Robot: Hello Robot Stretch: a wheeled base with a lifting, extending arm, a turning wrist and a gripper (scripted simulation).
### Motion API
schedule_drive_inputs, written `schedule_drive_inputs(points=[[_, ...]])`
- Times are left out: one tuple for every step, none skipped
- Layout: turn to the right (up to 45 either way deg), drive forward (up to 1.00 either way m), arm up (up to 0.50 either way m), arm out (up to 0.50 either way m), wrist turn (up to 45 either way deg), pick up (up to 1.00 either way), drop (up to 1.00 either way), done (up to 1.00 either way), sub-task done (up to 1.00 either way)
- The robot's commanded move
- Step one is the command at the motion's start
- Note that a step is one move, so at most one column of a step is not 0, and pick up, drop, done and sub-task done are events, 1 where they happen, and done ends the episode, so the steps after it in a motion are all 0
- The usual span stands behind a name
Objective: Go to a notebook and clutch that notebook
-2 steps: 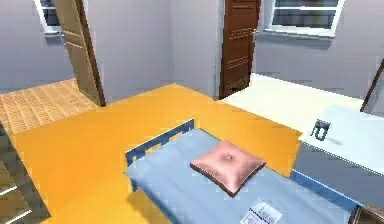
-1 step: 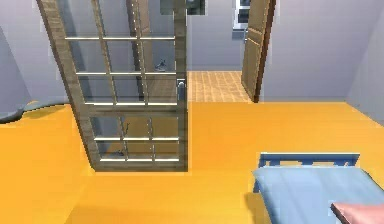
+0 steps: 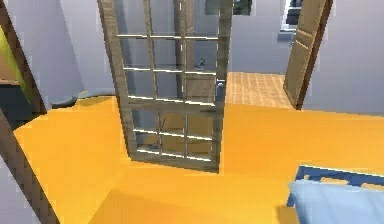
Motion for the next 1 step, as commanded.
schedule_drive_inputs(points=[[0.0,0.00,0.48,0.00,0.0,0.00,0.00,0.00,0.00]])
